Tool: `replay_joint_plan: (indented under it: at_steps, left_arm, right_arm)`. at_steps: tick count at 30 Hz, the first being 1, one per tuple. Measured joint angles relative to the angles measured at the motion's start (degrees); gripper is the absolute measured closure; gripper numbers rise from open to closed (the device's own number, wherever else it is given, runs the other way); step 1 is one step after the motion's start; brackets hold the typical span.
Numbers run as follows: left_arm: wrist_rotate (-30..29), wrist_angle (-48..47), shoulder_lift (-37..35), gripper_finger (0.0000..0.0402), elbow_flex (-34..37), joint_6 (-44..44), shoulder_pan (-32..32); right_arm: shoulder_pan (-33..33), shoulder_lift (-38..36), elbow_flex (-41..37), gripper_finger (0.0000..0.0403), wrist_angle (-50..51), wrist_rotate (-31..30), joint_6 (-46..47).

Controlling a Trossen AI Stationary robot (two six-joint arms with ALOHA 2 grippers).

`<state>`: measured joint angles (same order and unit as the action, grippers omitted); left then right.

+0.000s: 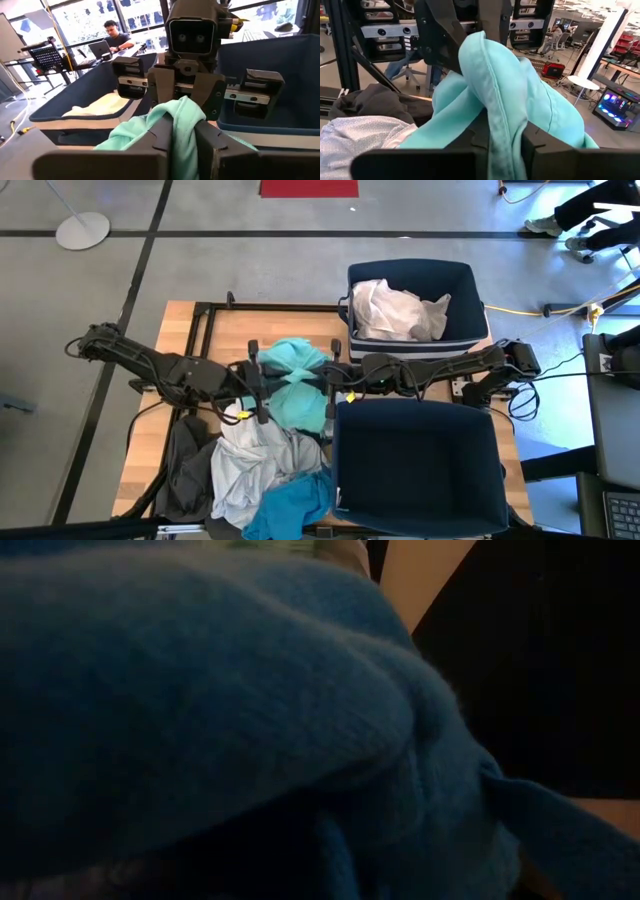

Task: Sort clothes
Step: Put the light blue shorts into the bottom blue bin

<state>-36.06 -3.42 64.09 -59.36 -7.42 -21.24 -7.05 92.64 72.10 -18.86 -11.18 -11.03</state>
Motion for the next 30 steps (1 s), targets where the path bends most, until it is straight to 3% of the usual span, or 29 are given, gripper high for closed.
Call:
replay_joint_plan:
  at_steps: [5,11,21,30]
  left_arm:
    - [0.05,-1.31,-0.98,0.0291,-0.56,-0.18,0.01]
    - [-0.66,-9.85,-4.60,0.0236,-2.24,2.63,-0.70]
    - [-1.25,-25.97,-12.29,0.0229,-2.24,13.73,-0.89]
    - [-1.24,-32.11,-14.12,0.0229,-2.04,17.80,-2.07]
  right_arm:
    - [0.00,-0.13,0.29,0.0384,-0.30,-0.02,-1.29]
    - [0.00,-0.13,2.29,0.0380,-0.38,-1.40,-1.46]
    - [0.00,-0.15,12.52,0.0379,8.37,-5.24,-5.76]
    - [-0.03,-0.29,27.05,0.0379,21.07,-6.76,-7.91]
